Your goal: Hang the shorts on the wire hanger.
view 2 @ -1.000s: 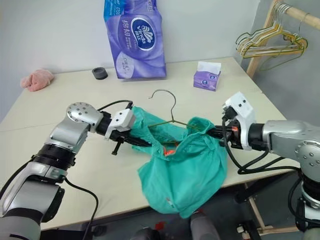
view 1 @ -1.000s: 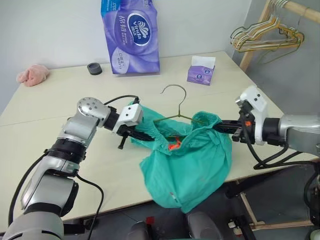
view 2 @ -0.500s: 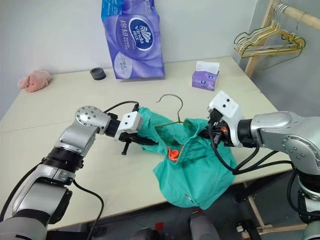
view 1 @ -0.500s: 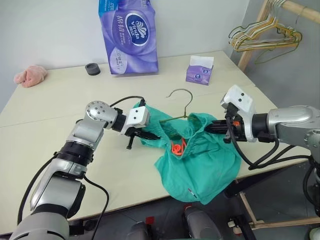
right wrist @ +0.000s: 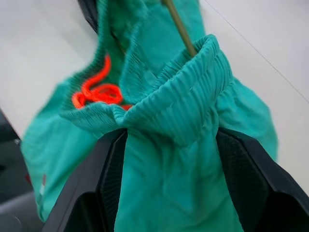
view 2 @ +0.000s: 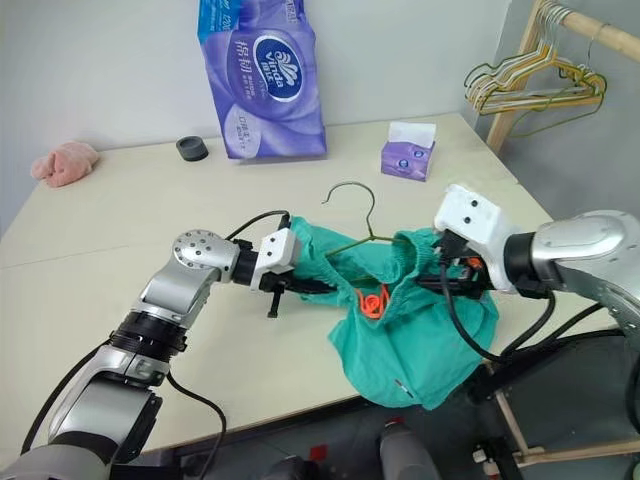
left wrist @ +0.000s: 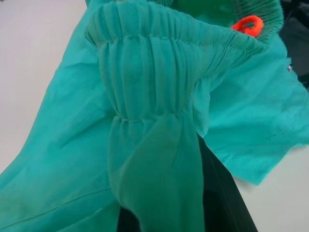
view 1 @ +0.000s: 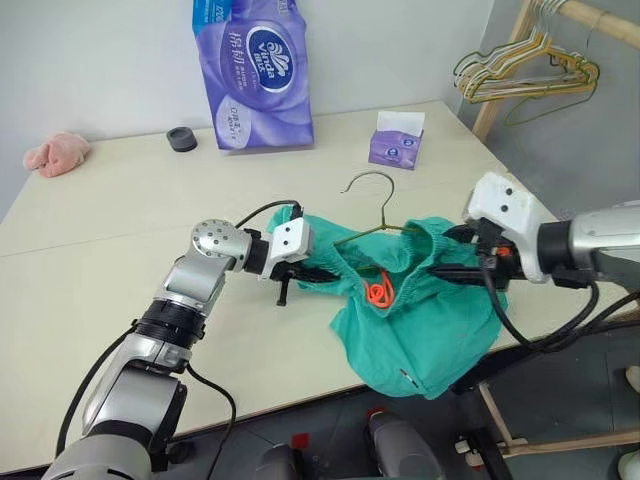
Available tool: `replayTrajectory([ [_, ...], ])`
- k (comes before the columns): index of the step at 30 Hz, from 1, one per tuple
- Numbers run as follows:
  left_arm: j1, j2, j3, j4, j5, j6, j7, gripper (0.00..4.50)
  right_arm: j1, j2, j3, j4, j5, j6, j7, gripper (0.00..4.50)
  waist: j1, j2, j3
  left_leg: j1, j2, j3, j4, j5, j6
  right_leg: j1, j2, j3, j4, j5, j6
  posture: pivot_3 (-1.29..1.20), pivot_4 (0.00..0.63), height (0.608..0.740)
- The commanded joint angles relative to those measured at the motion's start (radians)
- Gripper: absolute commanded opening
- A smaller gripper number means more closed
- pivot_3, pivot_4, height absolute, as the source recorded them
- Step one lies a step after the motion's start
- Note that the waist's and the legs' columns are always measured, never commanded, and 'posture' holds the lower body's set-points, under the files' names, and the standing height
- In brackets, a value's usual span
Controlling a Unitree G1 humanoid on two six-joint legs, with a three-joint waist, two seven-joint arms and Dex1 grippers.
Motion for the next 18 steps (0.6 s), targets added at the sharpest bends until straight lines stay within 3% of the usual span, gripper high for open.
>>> replayTrajectory([
  [1, -0.007, 0.001, 0.034, -0.038, -0.025, -0.004, -0.004, 0.01, 0.063, -0.067, -0.033, 0.007, -0.077, -0.083, 0.042, 3.04, -0.001, 0.0, 0.0, 0.0, 0.0, 0.001, 0.0, 0.0, 0.0, 0.0, 0.0, 0.0, 0.0, 0.0, 0.0, -0.31, 0.1, 0.74],
  [7, -0.005, 0.002, 0.027, -0.03, -0.02, -0.019, -0.015, 0.01, 0.081, -0.017, -0.056, 0.015, -0.111, -0.138, 0.028, 3.04, -0.005, 0.0, 0.0, 0.001, 0.0, 0.002, 0.0, 0.0, 0.0, 0.0, 0.001, 0.001, 0.0, 0.0, 0.0, -0.32, 0.104, 0.74],
  [13, 0.007, 0.023, 0.015, -0.026, -0.005, -0.039, -0.036, 0.01, 0.038, 0.047, -0.028, 0.029, -0.154, -0.158, 0.018, 4.5, -0.004, 0.0, 0.0, 0.001, 0.0, 0.001, 0.0, 0.0, 0.0, 0.0, 0.0, 0.001, 0.0, 0.0, 0.0, -0.31, 0.101, 0.74],
  [18, 0.014, 0.025, 0.015, -0.024, 0.0, -0.048, -0.037, 0.01, 0.027, 0.05, -0.003, 0.029, -0.2, -0.182, 0.031, 4.5, -0.003, 0.0, 0.0, 0.001, 0.0, 0.001, 0.0, 0.0, 0.0, 0.0, 0.0, 0.001, 0.0, 0.0, 0.0, -0.31, 0.1, 0.74],
])
